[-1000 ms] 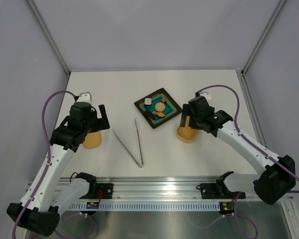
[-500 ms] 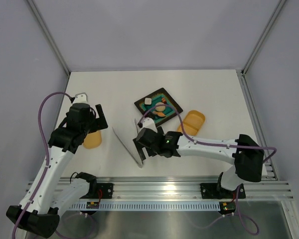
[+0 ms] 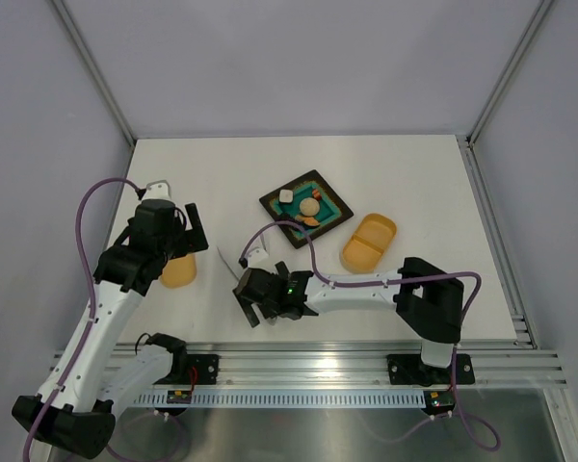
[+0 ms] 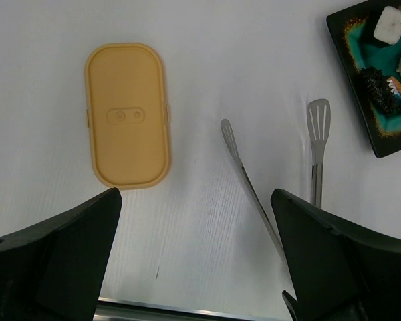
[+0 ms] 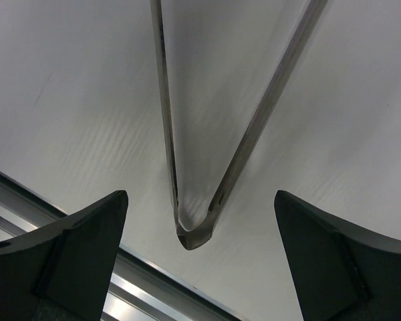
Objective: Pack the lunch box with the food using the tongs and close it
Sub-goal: Pick up the clamp at the center of the board.
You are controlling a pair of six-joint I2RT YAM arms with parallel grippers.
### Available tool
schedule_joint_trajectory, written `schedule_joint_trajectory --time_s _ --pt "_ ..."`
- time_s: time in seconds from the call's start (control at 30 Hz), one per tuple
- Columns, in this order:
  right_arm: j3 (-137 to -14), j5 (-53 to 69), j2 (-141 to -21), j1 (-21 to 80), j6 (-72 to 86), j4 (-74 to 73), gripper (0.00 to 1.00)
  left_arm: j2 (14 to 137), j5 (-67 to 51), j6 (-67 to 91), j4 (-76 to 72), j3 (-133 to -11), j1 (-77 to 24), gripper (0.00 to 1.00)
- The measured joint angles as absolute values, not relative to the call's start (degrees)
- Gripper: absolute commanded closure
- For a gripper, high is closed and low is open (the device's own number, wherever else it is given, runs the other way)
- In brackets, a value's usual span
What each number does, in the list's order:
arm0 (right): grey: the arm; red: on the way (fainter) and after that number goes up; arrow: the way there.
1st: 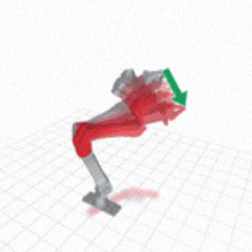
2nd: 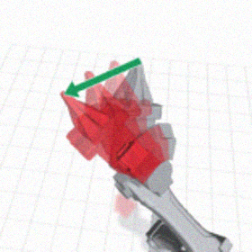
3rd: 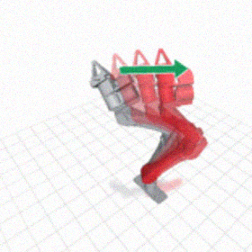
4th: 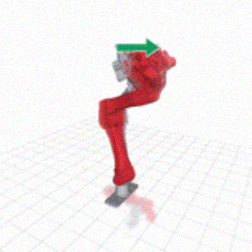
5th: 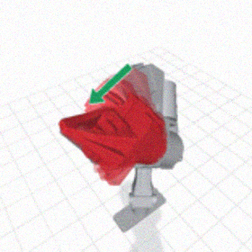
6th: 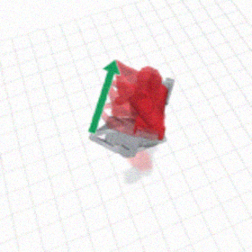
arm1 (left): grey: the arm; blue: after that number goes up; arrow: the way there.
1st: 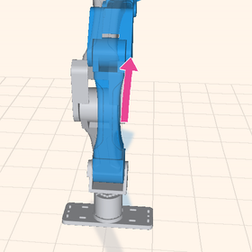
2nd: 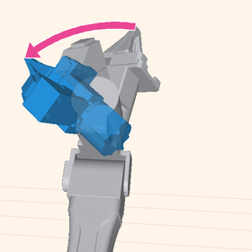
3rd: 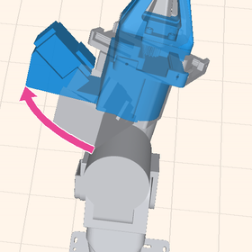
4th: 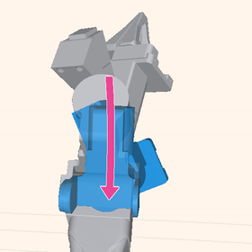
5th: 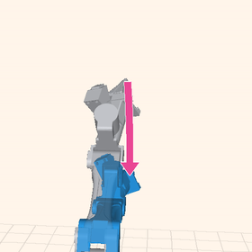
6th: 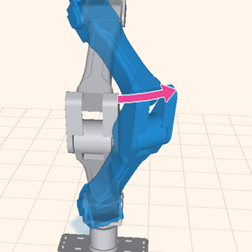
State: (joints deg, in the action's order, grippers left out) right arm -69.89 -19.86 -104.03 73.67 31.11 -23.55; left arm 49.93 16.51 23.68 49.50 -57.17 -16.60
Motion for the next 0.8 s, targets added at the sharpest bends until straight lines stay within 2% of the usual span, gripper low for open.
schedule_joint_trajectory --time_s 0.53,0.8 --pt "-73.01 -23.05 -112.97 73.67 31.29 -18.52 0.01 47.57 16.47 23.53 49.78 -56.51 -16.60 0.01" --pt "-74.26 -26.37 -114.65 73.71 30.98 -16.56 0.10 47.20 16.47 23.53 49.74 -56.49 -16.60 0.01"
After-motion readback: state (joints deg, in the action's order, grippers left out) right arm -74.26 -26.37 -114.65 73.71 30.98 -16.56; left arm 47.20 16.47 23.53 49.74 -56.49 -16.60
